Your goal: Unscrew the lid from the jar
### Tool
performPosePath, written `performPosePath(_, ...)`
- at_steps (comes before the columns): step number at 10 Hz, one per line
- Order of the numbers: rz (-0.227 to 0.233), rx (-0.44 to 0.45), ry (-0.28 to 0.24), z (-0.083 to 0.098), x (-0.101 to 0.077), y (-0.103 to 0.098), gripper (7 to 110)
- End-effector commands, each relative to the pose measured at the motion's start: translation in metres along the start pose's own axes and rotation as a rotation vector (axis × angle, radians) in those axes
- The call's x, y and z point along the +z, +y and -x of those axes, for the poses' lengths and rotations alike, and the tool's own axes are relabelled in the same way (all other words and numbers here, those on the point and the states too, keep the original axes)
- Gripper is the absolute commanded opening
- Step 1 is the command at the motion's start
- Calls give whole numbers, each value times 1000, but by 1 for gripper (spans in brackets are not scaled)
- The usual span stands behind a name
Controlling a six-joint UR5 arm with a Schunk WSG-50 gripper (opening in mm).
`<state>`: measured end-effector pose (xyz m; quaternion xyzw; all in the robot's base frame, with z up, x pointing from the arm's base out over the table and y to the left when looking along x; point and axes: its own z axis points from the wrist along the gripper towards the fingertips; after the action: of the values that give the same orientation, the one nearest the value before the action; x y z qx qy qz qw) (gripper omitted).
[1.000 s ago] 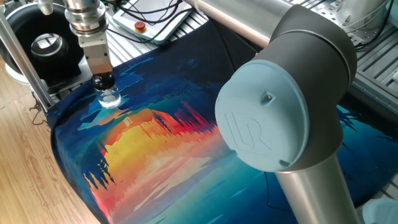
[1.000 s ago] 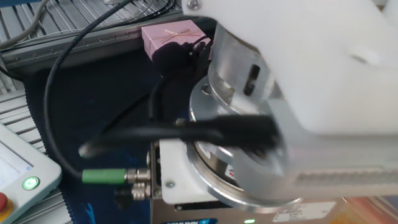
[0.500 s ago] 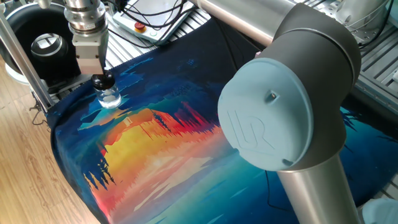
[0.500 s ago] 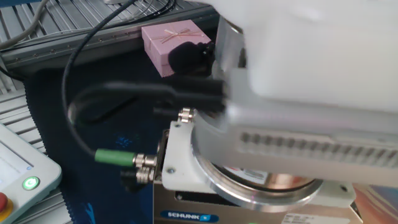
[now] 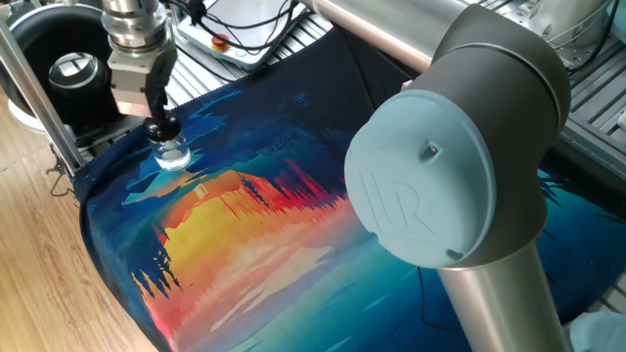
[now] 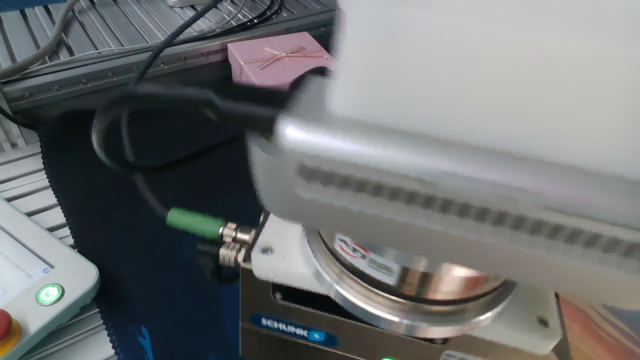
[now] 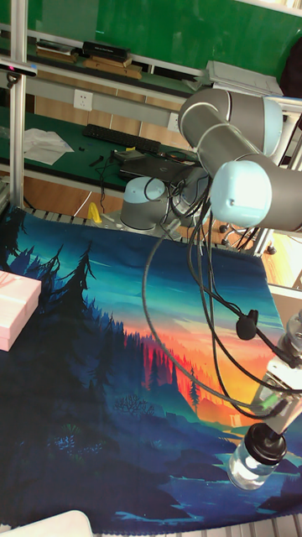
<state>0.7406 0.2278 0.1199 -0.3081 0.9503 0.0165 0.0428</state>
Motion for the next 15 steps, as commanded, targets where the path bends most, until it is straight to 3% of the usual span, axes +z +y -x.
performPosePath(1, 19, 259, -25, -4, 3, -5, 44)
performPosePath(2, -14, 363, -46, -3, 5, -15, 44)
performPosePath(4, -12, 515, -68, 2, 4, -15, 44)
performPosePath(5, 28, 582, -79, 7, 5, -5, 44)
performPosePath(7, 38, 651, -86, 11, 7, 0, 44)
performPosePath(11, -49, 714, -29, -4, 7, -14, 44)
performPosePath(12, -64, 722, -20, -7, 6, -17, 22)
performPosePath(15, -58, 742, -19, -1, 4, -13, 22)
